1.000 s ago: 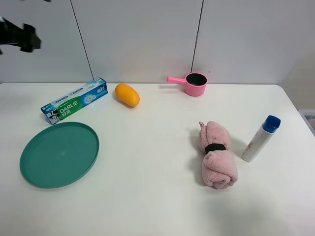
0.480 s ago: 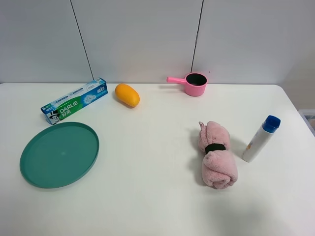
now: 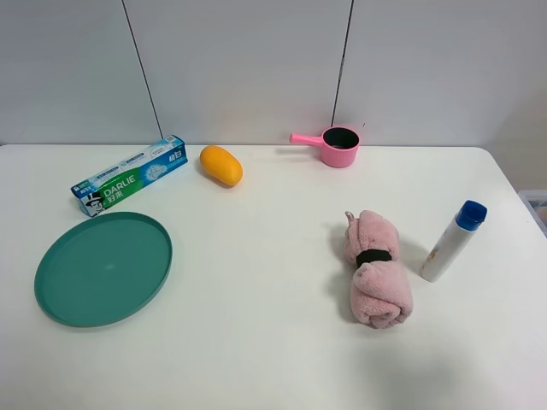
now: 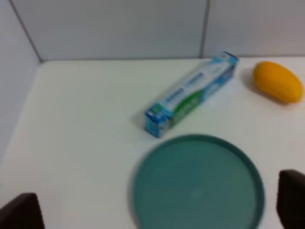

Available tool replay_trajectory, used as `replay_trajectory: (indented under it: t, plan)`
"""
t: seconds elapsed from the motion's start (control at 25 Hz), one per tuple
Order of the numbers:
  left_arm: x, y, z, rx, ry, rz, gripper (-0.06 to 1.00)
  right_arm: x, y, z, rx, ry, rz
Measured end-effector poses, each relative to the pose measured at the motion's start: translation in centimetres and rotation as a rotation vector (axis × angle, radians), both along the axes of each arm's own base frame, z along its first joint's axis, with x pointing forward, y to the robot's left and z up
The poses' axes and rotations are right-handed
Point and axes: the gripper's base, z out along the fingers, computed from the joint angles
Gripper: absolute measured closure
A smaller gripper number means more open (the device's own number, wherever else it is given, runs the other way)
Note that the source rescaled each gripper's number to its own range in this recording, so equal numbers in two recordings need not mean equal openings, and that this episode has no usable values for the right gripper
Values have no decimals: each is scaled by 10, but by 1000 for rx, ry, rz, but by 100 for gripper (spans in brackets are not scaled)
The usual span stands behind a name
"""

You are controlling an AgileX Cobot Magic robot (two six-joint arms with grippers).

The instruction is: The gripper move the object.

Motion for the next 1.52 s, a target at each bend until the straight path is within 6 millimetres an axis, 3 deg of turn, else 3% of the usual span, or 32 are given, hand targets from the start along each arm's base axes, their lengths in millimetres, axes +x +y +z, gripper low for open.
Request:
replay_trajectory:
  t: [0.16,0.32,0.68,1.52]
  plan:
    - [-32,-7,-43,11,-23,-6,-6,0,0,0,0,0,0]
    - [-48,-10,-78,40,-54,-8,-6,0,0,0,0,0,0]
    - [-40,-7,-121,48,-41,2,-6,0,0,0,0,0,0]
    - [-42,-7,-124,49,-49,2,-6,0,0,0,0,0,0]
